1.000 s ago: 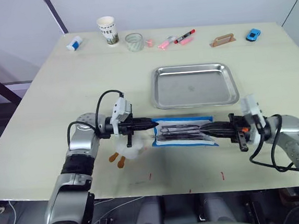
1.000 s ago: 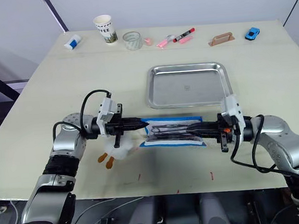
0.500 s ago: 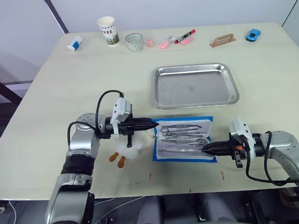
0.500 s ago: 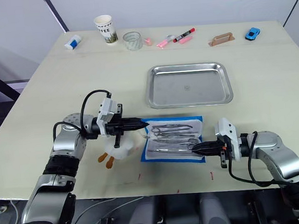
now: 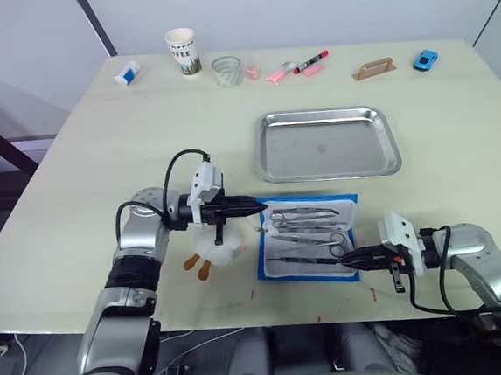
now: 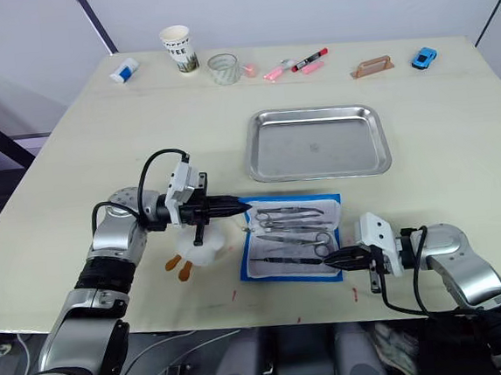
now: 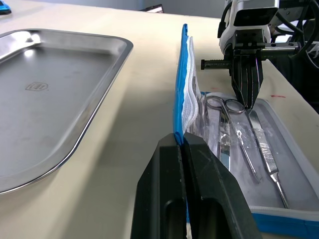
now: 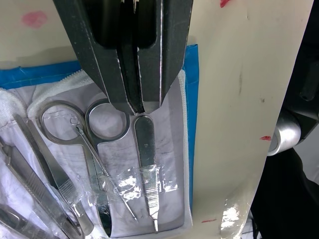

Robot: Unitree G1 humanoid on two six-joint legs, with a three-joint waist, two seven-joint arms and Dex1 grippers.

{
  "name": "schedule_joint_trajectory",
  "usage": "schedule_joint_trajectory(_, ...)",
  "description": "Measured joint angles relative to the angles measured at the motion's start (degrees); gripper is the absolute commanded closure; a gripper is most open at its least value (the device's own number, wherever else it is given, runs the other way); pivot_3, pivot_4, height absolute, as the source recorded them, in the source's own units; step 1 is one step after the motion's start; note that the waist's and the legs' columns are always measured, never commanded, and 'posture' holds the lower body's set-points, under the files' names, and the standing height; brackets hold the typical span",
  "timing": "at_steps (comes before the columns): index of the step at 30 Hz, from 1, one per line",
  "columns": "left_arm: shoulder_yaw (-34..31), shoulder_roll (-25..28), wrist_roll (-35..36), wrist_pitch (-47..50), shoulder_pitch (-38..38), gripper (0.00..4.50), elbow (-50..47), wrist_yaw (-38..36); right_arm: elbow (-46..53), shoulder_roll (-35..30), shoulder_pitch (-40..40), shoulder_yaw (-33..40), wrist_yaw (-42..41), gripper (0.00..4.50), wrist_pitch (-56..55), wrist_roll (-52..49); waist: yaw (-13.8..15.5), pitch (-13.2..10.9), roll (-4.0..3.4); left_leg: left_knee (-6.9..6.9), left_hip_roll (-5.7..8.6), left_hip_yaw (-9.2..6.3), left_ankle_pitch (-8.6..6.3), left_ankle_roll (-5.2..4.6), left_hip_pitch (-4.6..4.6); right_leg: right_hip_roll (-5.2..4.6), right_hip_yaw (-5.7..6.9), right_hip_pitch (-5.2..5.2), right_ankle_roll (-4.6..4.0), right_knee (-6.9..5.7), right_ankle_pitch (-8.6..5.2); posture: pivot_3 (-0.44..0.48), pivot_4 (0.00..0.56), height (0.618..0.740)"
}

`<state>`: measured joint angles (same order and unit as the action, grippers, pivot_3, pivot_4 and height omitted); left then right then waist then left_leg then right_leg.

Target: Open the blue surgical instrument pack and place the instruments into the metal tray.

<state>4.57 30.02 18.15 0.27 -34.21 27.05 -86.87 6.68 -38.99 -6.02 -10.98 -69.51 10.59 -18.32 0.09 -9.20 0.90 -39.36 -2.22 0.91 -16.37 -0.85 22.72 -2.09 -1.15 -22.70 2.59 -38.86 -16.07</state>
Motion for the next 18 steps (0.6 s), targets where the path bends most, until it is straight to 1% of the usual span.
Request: schedule_joint_trajectory(18,-0.1,-0.4,-0.2,-1.3,-0.3,4.5,1.4,2.5,-1.1,0.2,-0.6,-0.4,-0.3,4.43,-1.3,0.0,-0.1,0.0,0.0,0.0,0.0,-0.02,0.0,0.0,-0.02,0.0,0.0,0.01,0.0,-0.01,0.0,0.0,0.15,0.74)
